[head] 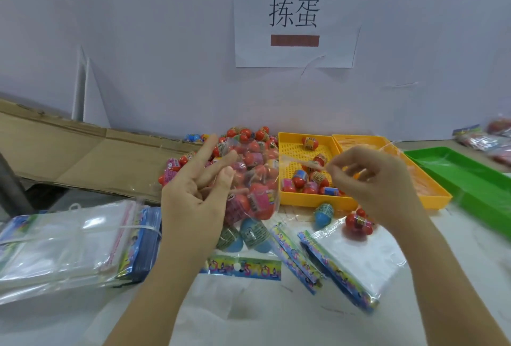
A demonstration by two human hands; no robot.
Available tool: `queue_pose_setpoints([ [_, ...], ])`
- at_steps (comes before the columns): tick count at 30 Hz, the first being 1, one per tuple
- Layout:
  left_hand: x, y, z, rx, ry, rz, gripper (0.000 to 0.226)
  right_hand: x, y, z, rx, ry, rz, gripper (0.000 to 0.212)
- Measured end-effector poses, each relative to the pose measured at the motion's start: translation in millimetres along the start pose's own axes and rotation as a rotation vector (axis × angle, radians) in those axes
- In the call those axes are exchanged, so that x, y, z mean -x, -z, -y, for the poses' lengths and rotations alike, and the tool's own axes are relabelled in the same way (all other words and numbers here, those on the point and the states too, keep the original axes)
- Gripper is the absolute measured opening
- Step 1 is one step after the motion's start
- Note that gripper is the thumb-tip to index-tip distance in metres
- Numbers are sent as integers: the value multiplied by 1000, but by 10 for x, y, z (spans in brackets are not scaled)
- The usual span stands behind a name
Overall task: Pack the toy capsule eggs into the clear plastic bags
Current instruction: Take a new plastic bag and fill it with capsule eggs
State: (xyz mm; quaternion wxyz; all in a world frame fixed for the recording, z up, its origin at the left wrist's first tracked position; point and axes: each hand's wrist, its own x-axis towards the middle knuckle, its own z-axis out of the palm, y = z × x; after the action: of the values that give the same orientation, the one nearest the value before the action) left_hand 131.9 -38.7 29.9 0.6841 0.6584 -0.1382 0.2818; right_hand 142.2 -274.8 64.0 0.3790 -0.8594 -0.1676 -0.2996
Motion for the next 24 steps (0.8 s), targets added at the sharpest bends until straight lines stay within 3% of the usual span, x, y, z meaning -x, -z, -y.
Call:
queue_pose_setpoints([
  [3, -28, 12, 16, -60, 8, 19, 55, 49, 52, -105, 104, 12, 13, 16],
  [8, -26, 48, 62, -162, 44, -12, 58, -81, 380, -469, 376, 68, -2, 21],
  [12, -28, 47, 152, -188, 65, -10, 58, -415, 700, -740, 492, -129, -89, 3],
  [14, -24, 48, 190, -186, 61, 6, 57, -521, 897, -831, 780, -286, 106, 14],
  [17, -30, 53, 224, -196, 48, 18, 57, -670, 1187, -798, 1501, -496, 853, 33],
  [18, -34, 57, 237, -191, 43, 16, 58, -735, 1291, -741, 1451, -619, 1088, 41],
  [19, -37, 58, 244, -185, 37, 16, 59, -793, 1414, -671, 1219, -812, 1246, 46],
  [20, -41, 58, 246, -180, 30, 17, 60, -841, 1558, -582, 830, -953, 1281, 49],
  [21, -45, 58, 245, -173, 28, 25, 59, -919, 1717, -525, 352, -1018, 1112, 56],
  [22, -46, 56, 241, -168, 36, 39, 58, -934, 1827, -583, 87, -1024, 913, 60],
  [23, -36, 56, 227, -166, 47, 51, 58, -911, 1902, -620, -27, -1003, 745, 58],
  [24, -25, 53, 204, -161, 49, 54, 57, -890, 1962, -637, 74, -983, 643, 47],
])
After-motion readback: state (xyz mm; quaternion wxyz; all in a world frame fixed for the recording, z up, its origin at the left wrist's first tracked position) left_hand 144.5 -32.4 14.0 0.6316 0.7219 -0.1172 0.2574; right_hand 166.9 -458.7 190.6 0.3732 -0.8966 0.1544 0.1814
